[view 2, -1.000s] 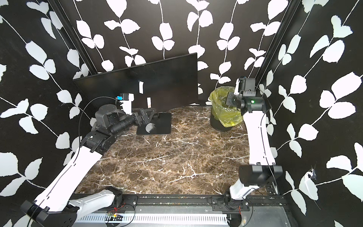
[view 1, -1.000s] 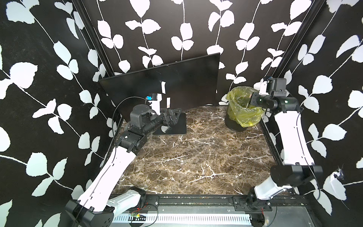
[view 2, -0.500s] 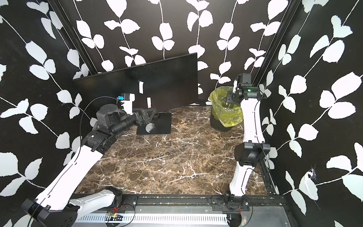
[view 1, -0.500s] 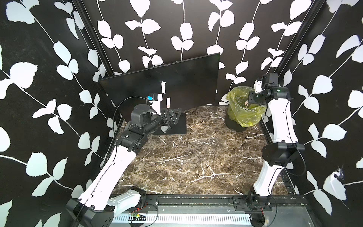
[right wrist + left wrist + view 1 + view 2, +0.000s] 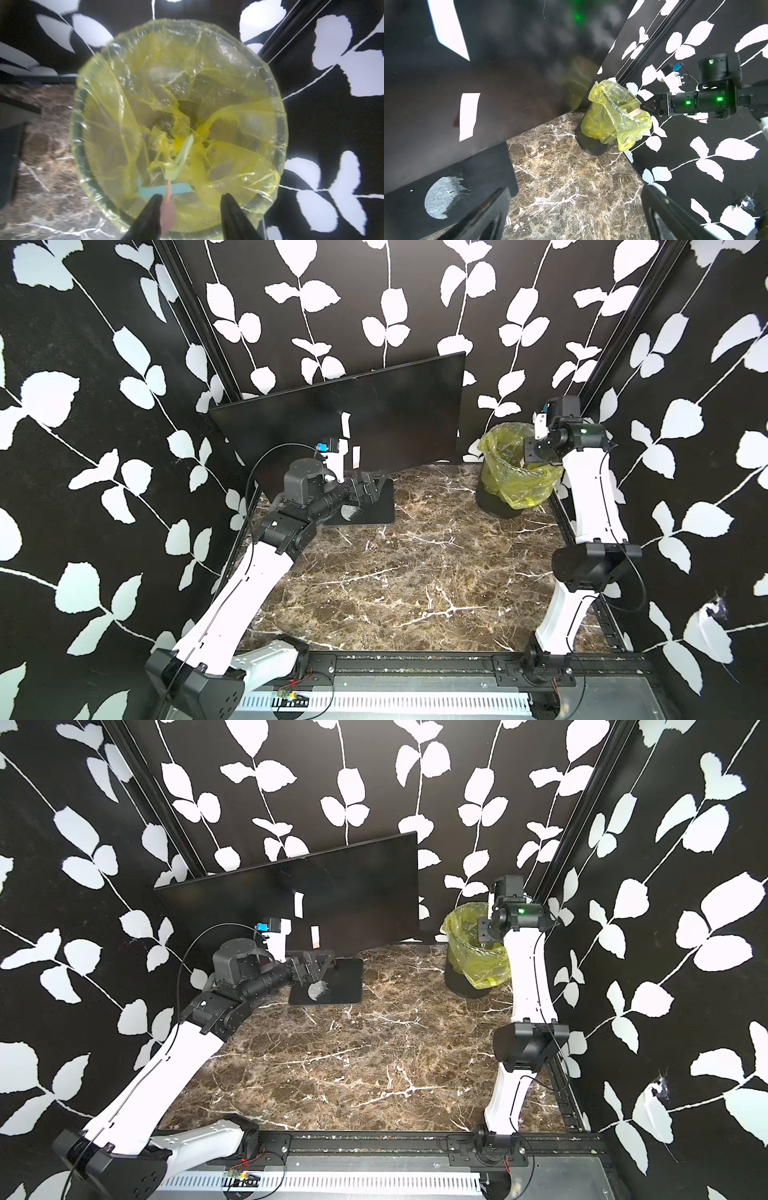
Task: Remove the sticky note from the monitor
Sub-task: Place the sticky note in the trash bin.
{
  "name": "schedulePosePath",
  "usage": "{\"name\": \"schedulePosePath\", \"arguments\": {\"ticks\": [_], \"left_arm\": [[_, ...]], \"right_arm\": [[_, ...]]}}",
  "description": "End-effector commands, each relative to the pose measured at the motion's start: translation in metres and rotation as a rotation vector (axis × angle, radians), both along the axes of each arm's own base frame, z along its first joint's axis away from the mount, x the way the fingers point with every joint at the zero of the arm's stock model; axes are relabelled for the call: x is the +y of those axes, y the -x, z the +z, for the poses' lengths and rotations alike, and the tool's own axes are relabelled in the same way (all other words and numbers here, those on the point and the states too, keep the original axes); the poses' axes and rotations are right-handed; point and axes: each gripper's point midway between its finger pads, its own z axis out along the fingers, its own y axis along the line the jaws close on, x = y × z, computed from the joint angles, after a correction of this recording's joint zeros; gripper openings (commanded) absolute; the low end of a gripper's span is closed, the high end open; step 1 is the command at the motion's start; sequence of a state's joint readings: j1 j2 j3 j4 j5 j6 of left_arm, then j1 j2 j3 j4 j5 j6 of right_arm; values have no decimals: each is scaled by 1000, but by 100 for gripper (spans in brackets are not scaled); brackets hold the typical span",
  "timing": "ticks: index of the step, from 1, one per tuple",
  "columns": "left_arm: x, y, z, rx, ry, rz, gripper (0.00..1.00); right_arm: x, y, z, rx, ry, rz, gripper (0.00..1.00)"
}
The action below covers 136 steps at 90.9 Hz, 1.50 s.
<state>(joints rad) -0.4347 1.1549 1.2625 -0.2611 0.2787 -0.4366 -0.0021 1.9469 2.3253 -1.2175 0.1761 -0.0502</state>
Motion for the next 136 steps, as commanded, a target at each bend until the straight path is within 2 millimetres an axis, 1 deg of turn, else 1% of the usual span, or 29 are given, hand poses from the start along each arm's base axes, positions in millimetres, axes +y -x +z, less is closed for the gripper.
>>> {"name": "schedulePosePath", "arguments": {"ticks": [1,7,13,19,27,35,55,67,84,106,111,116,124,131,136], "left_arm": [[-1,0,4,-21,-4,-17,99],[-1,-1,4,-19,-7,-19,99],[-2,-2,3,-15,-10,-20,99],[-2,-2,1,-11,-14,-19,99],[-1,-1,0,-9,-18,-18,99],[-1,-1,0,-8,-20,-16,99],[-1,-1,-1,-8,-21,-18,99],[-2,-2,-3,-3,-23,-20,99],[-4,-4,-5,1,-22,-28,99],[-6,-6,-5,6,-23,-35,99],[-6,-6,-6,7,-23,-35,99],[-6,-5,-5,6,-22,-35,99],[-5,-4,-4,2,-26,-32,99],[-4,-3,-4,0,-33,-29,99],[-2,-2,-3,-3,-38,-25,99]], "right_arm": [[2,2,2,-5,58,33,48],[8,1,-4,7,48,56,48],[21,-1,-6,4,5,95,48],[32,-2,-1,-20,-46,128,49],[41,-2,8,-53,-91,150,49],[47,-3,12,-69,-118,166,49],[59,3,1,-39,-150,206,49],[67,11,5,-52,-179,244,50],[73,22,7,-60,-197,277,51],[60,29,17,-99,-137,231,55],[58,29,22,-116,-133,220,55],[60,28,29,-141,-144,223,56],[76,29,45,-184,-184,279,55],[102,29,61,-237,-200,347,55],[121,29,73,-279,-252,383,55]]}}
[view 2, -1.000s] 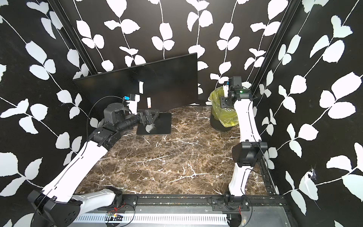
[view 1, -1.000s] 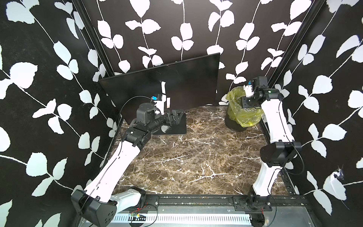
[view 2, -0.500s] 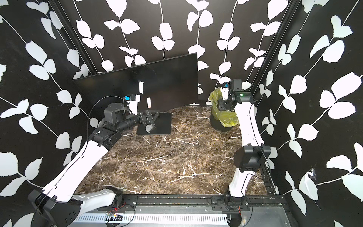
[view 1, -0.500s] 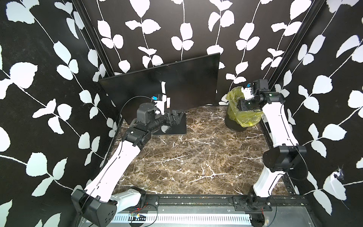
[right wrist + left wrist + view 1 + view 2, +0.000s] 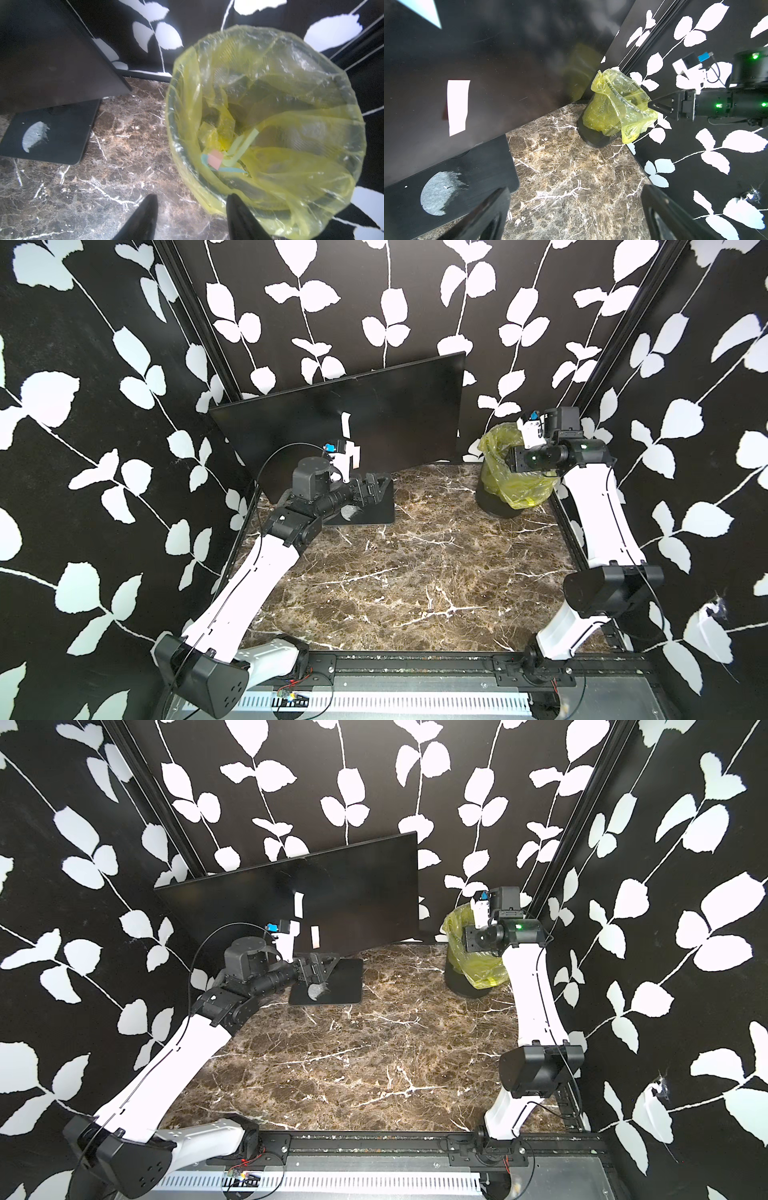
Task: Remove the sticky note from the monitor
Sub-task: Place the sticky note in the trash bin, then tear off the sticky note from the monitor.
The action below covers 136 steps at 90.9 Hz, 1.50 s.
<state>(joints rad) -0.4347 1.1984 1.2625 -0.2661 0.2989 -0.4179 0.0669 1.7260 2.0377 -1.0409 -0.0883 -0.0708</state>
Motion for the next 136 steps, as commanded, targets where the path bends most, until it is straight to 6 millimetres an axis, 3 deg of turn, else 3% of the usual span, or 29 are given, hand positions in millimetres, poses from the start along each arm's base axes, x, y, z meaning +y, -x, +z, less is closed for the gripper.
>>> {"name": "schedulePosePath", "arguments": {"ticks": [1,14,24,34,49,69,82,106,136], "left_arm": [[5,7,14,-40,-8,-3,99],[14,11,18,-61,-21,26,99],[19,15,20,-68,-25,38,99],[24,19,19,-69,-24,54,99],[30,24,19,-74,-18,75,99],[32,25,21,-70,37,91,99],[36,29,19,-70,40,103,99],[39,37,16,-59,55,106,99],[48,51,10,-51,43,124,99]], "right_arm": [[49,1,57,-183,-112,110,55],[110,7,91,-281,-329,204,55],[144,13,108,-314,-475,220,55],[178,19,116,-322,-642,229,55],[232,34,108,-276,-790,243,55],[266,41,97,-237,-853,257,55],[299,47,90,-172,-966,268,55],[360,59,95,-119,-1141,311,55],[391,55,103,-75,-1344,286,57]]}}
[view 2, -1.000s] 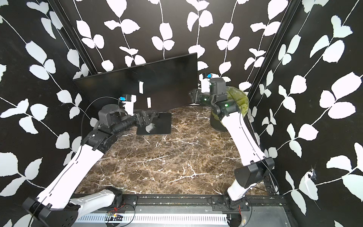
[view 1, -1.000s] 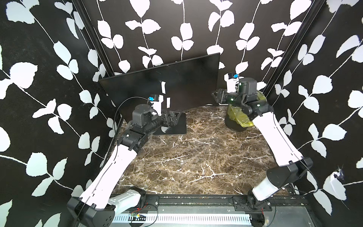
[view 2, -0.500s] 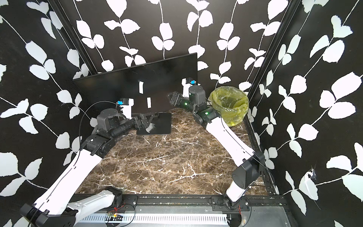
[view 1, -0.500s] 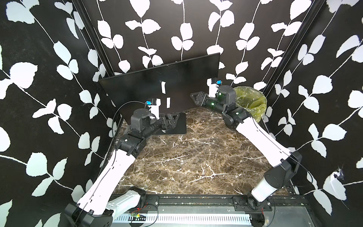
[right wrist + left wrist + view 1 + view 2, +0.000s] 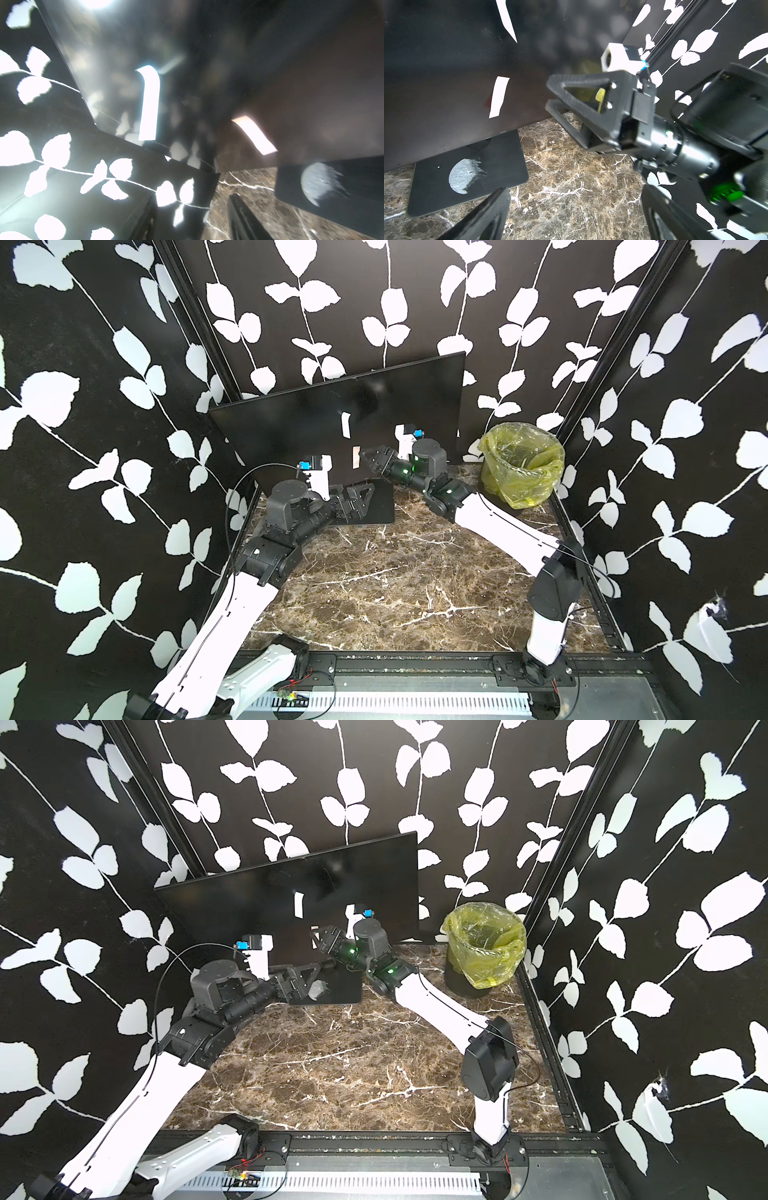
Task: Remove the sticky note from the monitor
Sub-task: Tear off the sticky note from the monitor.
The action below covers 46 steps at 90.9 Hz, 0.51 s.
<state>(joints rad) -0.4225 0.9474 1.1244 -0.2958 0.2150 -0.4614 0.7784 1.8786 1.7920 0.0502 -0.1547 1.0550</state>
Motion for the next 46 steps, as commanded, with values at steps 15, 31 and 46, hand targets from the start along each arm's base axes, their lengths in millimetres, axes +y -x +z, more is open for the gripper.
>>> {"name": "schedulePosePath", "arguments": {"ticks": [15,31,46], "left_arm": [[8,9,-5,10,-25,13,99],[8,11,-4,10,-41,1,99],[9,15,-4,5,-50,-2,99]], "right_arm": [[11,2,64,-58,-252,-23,57],[30,-3,70,-27,-324,-13,58],[38,-10,62,9,-307,-36,58]]}}
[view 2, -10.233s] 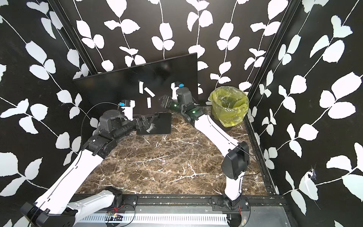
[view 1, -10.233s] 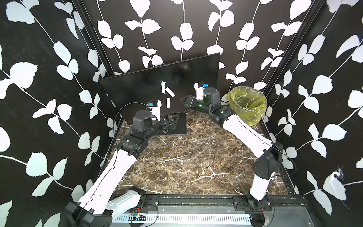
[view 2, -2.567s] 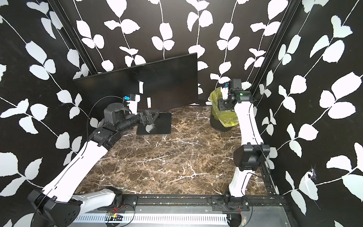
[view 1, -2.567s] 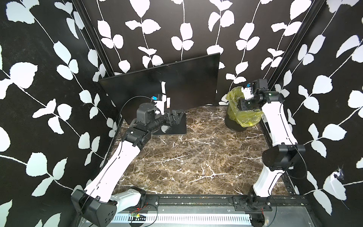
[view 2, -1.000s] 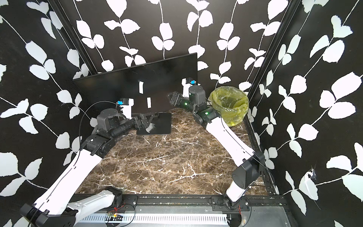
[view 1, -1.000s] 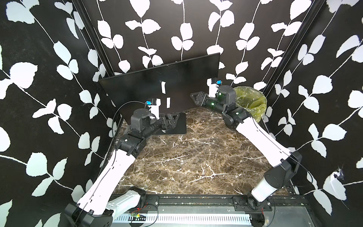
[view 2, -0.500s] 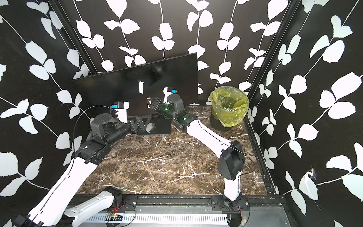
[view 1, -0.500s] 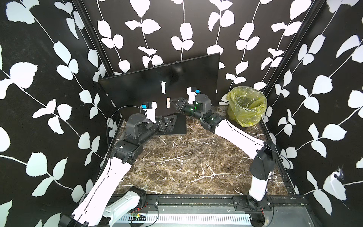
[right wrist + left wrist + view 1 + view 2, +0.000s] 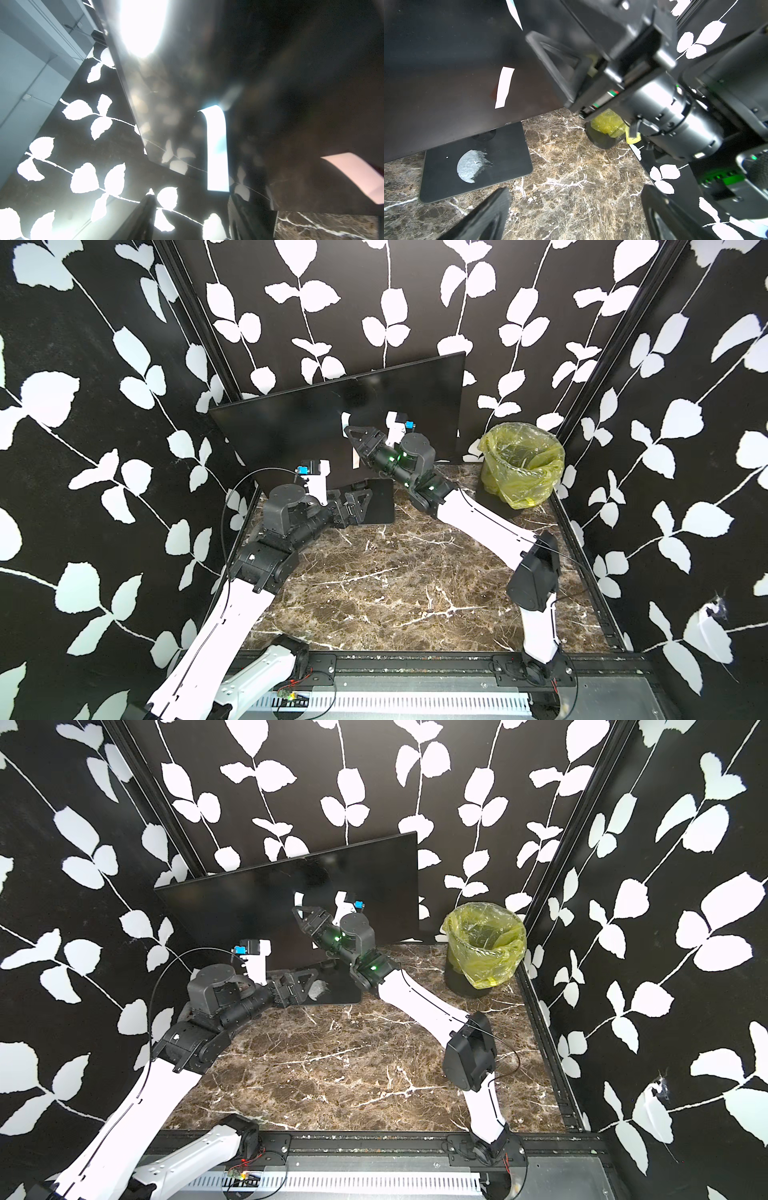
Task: Remove the sticky note from the monitor
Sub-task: Tear off the sticky note from the monitor.
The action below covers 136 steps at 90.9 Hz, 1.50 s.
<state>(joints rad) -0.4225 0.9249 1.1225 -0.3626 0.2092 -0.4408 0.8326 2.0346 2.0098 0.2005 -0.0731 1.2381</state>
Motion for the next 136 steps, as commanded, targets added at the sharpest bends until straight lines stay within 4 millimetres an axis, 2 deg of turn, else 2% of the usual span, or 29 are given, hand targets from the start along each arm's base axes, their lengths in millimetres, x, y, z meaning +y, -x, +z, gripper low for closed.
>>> {"name": "schedulePosePath", "arguments": {"ticks": [1,12,30,60,113,136], "left_arm": [[5,7,6,-24,-14,-5,99],[5,9,7,-29,-18,-9,99],[5,9,7,-33,-27,-14,99],[3,8,10,-40,-33,-22,99],[2,0,12,-42,-36,-23,99],[2,0,13,-40,-33,-24,99]], "right_arm": [[2,-2,9,12,-34,-23,58],[2,-6,1,28,1,-52,59],[11,-13,11,-6,-57,-42,59],[18,-21,8,1,-72,-36,56],[0,-29,20,-31,-105,-55,37],[-2,-29,22,-37,-113,-50,23]]}}
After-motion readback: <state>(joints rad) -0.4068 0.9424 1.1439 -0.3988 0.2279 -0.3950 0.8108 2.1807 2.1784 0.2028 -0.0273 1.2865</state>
